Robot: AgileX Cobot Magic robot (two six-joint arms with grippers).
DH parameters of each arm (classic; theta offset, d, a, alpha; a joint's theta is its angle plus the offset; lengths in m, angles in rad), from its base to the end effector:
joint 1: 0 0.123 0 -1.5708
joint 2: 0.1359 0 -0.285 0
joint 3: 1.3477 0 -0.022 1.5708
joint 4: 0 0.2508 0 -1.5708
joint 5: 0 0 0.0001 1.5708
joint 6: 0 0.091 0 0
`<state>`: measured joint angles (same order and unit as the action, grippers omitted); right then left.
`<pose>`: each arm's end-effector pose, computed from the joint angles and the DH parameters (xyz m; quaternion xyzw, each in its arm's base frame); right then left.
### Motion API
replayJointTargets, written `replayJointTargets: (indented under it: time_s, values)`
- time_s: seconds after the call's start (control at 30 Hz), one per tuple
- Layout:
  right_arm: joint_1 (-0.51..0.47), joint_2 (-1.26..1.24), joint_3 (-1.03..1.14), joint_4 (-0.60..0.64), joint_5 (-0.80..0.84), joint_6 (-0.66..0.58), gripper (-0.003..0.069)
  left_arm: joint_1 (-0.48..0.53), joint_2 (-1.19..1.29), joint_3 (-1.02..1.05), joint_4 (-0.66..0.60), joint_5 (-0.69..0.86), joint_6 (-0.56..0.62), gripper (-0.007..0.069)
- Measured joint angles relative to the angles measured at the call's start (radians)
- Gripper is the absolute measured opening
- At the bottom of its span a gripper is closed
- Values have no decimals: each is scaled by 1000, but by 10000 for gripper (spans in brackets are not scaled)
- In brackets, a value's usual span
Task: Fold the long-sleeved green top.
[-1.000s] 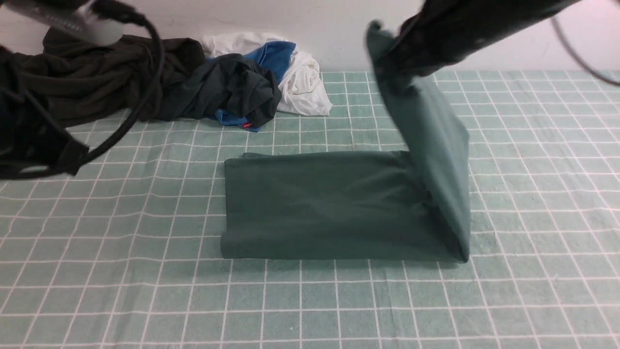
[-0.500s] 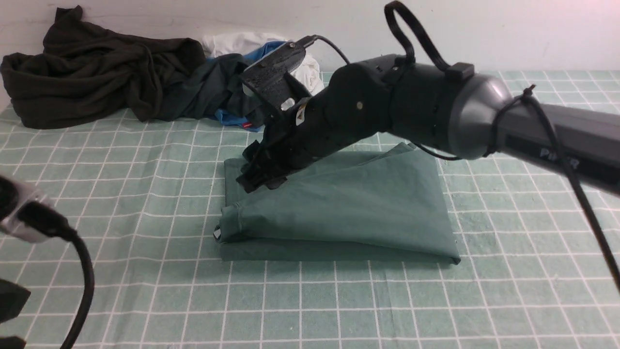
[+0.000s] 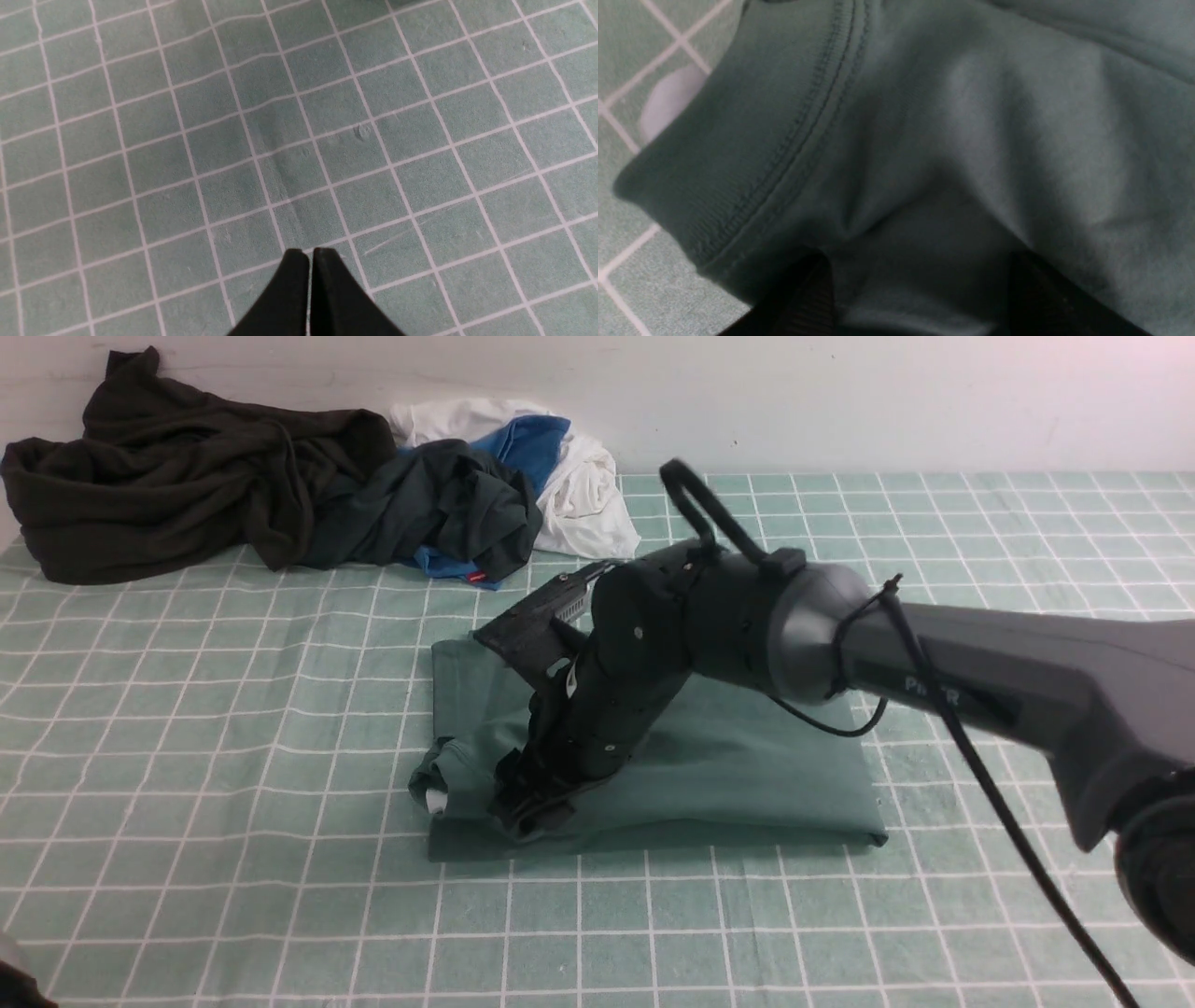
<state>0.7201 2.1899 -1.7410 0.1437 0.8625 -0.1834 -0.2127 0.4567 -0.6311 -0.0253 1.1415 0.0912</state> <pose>0.3458 0.3166 0.1774 -0.3960 0.8999 0.1051 0.1495 0.0563 -0.0143 0.2981 0.1414 0.9302 -0.0331 0.3372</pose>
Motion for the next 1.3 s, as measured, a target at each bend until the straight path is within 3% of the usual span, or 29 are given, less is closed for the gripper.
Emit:
replayJointTargets:
  time_s: [0.33, 0.5, 0.6, 0.67, 0.73, 0.93, 1.3]
  values:
    - [-37, -240, 0, -19, 138, 17, 453, 0, -147, 63, 13, -60, -5, -3]
    - [-56, -510, 72, -33, 237, 51, 360, 0, -151, 63, 25, -68, -5, -3]
    - [-56, -666, 188, -38, 219, 61, 288, 0, -152, 63, 25, -68, -5, -3]
    - [-56, -825, 321, -58, 164, 70, 203, 0, -152, 63, 25, -68, -5, -3]
    - [-56, -895, 376, -66, 142, 71, 178, 0, -152, 63, 25, -68, -5, -3]
    - [-56, -1359, 696, -108, 1, 81, 8, 0, -152, 63, 25, -69, -6, -3]
    - [-56, -1797, 1014, -123, -114, 103, -13, 0, -153, 63, 25, -69, -6, -3]
